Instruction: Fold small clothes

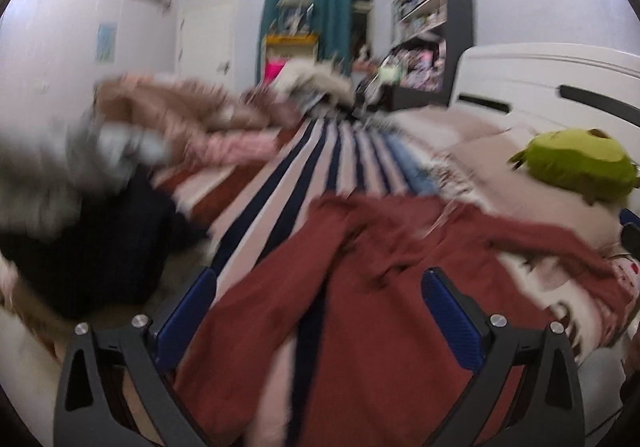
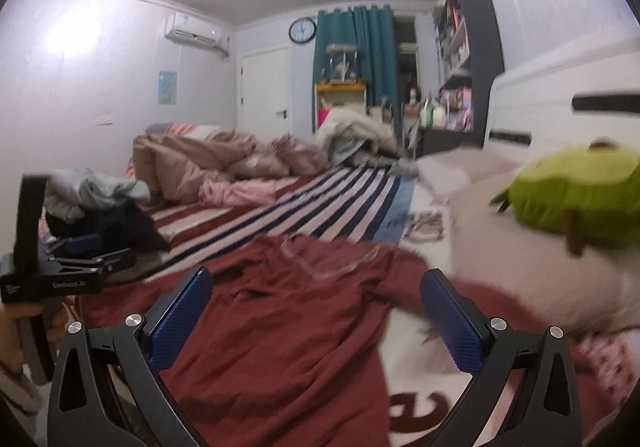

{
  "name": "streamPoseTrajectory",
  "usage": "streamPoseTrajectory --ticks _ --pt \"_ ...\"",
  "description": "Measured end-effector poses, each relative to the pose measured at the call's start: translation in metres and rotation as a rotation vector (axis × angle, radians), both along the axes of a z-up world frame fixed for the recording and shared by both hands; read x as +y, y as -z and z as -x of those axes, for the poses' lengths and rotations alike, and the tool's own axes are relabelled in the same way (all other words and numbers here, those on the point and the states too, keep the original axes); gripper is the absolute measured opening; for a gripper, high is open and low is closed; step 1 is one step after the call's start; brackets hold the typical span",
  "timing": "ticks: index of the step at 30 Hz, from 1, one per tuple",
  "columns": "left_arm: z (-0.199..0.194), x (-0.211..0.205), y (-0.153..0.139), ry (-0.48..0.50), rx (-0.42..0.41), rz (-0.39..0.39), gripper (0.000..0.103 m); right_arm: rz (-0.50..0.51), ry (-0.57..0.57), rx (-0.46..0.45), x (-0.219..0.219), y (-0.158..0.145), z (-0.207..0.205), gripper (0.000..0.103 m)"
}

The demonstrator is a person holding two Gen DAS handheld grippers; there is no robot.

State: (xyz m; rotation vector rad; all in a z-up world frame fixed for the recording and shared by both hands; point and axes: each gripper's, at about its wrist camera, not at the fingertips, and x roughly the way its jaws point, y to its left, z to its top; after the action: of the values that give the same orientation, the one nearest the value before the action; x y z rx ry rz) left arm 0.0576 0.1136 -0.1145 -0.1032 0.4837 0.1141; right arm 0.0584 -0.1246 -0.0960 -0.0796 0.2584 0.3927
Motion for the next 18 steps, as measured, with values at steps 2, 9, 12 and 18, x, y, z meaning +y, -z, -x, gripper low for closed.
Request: streamPoseTrajectory --ticks 2,9,12,18 --pt "0.0 0.024 0.022 -0.026 0.057 0.039 0.089 -0.011 -0.004 0.046 0.001 0.015 -0.009 0.103" --pt "-0.002 0.068 0.074 -0.067 0.177 0.084 0.078 -0.009 -0.008 0.128 0.028 0.033 -0.025 0.103" --pt "-0.004 0.085 0.089 -0.056 0.207 0.122 0.069 0.009 -0.002 0.127 0.044 0.032 -0.024 0.103" --pt "-0.004 0.094 0.101 -0.032 0.252 0.15 0.023 0.011 0.015 0.131 0.066 0.025 -0.021 0.103"
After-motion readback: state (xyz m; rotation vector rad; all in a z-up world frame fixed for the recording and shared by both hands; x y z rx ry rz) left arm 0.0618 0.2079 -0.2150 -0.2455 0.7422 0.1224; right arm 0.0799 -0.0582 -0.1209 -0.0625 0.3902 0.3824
